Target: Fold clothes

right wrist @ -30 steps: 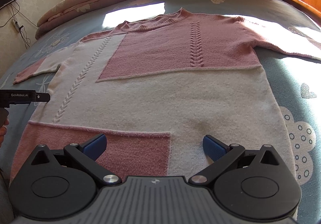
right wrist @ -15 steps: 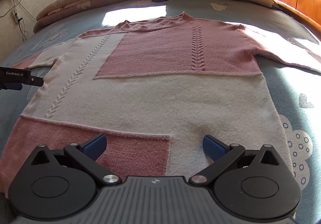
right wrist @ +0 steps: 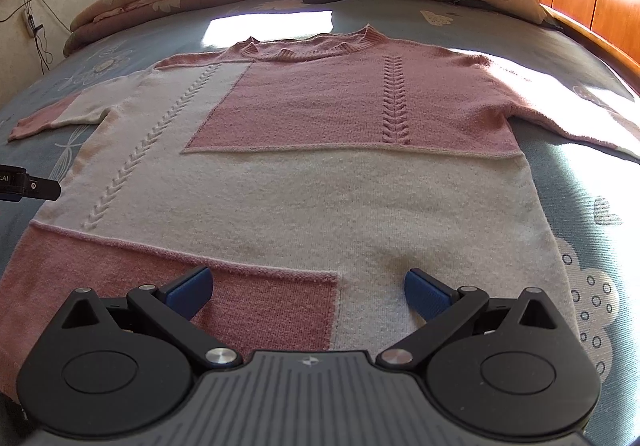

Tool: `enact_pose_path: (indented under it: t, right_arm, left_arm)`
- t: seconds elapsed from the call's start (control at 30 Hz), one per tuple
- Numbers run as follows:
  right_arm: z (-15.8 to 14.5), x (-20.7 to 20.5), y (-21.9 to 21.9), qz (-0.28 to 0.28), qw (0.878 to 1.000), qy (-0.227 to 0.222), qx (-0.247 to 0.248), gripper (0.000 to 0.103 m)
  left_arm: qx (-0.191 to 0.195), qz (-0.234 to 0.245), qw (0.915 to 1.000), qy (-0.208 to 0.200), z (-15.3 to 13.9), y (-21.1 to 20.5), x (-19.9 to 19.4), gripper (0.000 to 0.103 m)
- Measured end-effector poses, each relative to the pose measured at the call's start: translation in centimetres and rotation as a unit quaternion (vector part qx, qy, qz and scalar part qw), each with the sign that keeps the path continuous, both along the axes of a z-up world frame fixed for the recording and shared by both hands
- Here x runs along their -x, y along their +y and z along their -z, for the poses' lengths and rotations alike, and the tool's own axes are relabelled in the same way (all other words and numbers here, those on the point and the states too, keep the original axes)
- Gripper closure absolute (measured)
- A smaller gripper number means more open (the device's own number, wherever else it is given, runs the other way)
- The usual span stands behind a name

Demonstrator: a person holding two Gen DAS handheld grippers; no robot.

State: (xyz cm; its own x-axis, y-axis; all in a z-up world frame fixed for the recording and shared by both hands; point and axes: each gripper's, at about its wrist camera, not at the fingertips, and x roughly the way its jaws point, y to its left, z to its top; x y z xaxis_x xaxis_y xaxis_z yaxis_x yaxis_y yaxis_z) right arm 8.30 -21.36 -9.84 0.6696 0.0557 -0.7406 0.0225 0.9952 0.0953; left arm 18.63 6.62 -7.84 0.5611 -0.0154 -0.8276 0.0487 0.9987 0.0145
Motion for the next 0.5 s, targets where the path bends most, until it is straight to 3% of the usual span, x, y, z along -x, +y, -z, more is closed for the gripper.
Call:
enact_pose_path:
  t: [0.2,0.27,0.5]
  right_arm:
    - [0.0,0.0,0.2,-0.003,1.0,0.0,0.008,0.0]
    - [0.0,0.0,0.3,-0.003,1.0,0.001,0.011,0.0]
    - [-0.4,0.1,-0.4,0.006,1.0,-0.004,-0.004,0.0]
  left_arm:
    - [0.001,-0.036,0.9992,0.015,-0.2,0.9,1.8,0.009]
    - [0.012,-0.022,0.9996,0.013,-1.0,0.2,2.4,0.009]
    - [0.115,0.055,0.9918,0.007,-2.3,-5.1,3.0,0.009]
